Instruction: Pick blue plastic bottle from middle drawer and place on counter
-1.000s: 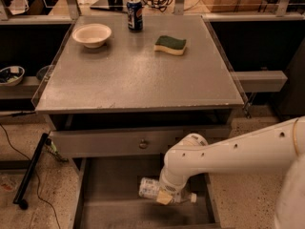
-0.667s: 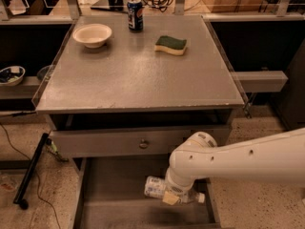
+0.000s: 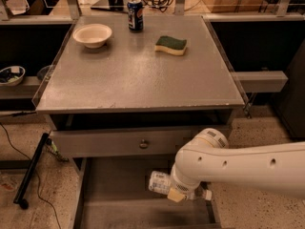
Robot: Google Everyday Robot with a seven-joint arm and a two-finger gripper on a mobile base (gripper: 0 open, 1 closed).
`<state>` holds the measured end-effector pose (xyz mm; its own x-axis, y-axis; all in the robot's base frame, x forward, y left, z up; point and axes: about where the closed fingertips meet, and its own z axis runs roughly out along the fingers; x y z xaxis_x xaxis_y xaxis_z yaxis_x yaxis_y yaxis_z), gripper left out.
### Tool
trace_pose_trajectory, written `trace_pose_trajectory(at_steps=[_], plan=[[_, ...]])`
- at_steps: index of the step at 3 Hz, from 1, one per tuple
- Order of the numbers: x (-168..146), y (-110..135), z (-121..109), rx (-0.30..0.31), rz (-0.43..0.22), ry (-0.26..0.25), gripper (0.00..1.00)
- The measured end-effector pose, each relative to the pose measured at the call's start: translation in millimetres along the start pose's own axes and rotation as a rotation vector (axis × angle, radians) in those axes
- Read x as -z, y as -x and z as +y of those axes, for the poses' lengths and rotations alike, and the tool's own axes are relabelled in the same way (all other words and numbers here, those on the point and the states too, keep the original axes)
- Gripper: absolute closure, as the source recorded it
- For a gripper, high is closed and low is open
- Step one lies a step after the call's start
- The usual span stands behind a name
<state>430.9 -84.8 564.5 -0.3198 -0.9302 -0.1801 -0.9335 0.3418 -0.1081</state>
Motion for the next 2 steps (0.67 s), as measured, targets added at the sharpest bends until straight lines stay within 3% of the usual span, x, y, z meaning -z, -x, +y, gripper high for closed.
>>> trace_pose_trajectory(at_steps=[1, 2], plan=[[-7.3, -0.5, -2.7, -0.012, -0.006, 0.019, 1.0], [13.2, -9.8, -16.7, -0.036, 0.001, -0.014, 1.0]])
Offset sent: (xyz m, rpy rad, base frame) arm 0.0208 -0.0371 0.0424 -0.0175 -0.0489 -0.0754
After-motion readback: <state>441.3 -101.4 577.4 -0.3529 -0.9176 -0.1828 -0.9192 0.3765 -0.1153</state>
